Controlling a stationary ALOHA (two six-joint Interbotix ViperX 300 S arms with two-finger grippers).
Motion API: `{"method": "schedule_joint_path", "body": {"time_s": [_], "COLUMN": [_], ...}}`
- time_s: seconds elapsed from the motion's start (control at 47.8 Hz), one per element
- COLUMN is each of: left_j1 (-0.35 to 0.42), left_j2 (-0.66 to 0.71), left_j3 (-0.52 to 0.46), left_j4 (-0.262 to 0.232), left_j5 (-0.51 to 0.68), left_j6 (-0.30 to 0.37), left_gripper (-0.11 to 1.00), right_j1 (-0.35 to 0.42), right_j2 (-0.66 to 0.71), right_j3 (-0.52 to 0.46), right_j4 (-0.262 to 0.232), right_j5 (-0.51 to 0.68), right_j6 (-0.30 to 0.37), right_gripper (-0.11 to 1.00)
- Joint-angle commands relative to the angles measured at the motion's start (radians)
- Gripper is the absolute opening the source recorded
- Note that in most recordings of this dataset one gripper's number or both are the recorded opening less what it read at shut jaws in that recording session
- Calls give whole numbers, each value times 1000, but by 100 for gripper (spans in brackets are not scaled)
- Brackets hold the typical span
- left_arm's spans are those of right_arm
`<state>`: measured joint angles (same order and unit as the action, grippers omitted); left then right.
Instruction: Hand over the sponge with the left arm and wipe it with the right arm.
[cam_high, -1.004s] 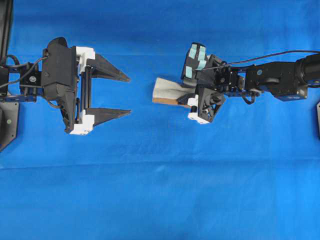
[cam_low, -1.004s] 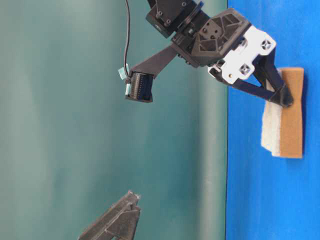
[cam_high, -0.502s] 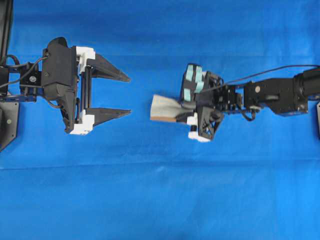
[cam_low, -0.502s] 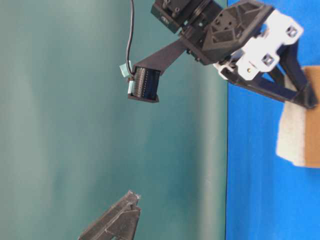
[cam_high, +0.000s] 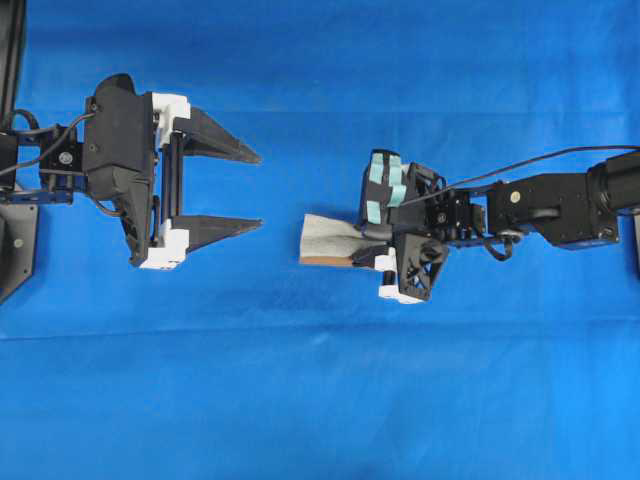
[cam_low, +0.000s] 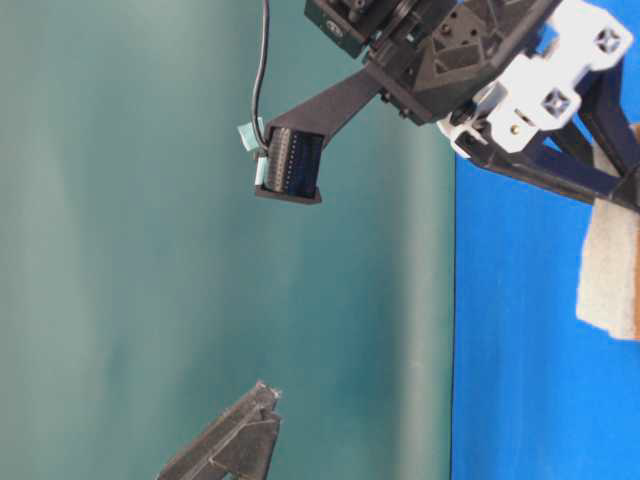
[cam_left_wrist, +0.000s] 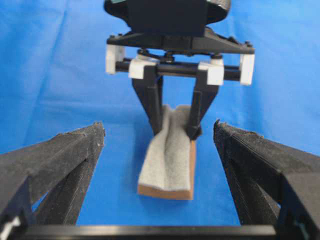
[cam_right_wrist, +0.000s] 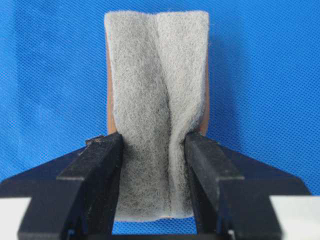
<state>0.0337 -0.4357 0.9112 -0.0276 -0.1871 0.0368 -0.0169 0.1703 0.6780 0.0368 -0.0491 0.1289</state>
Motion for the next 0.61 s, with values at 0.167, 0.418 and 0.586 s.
{"method": "schedule_joint_path", "body": {"time_s": [0.167,0.418,0.586], "left_j1": [2,2,2], "left_j2": [-5,-6,-5], "left_j3": [-11,-9,-11], "left_j4": [0,0,0], "left_j5": [-9,-9,-9], "left_j6": [-2,0,3], "left_gripper": [88,88,88], "right_j1": [-89,-137,-133], "right_j2": [-11,-12,-12], "right_j3": [-15,-14,-14], "right_j4": [-29,-57,-55], "right_j5": [5,5,5], "right_j6": [-8,-8,-6], "right_gripper": [43,43,43]}}
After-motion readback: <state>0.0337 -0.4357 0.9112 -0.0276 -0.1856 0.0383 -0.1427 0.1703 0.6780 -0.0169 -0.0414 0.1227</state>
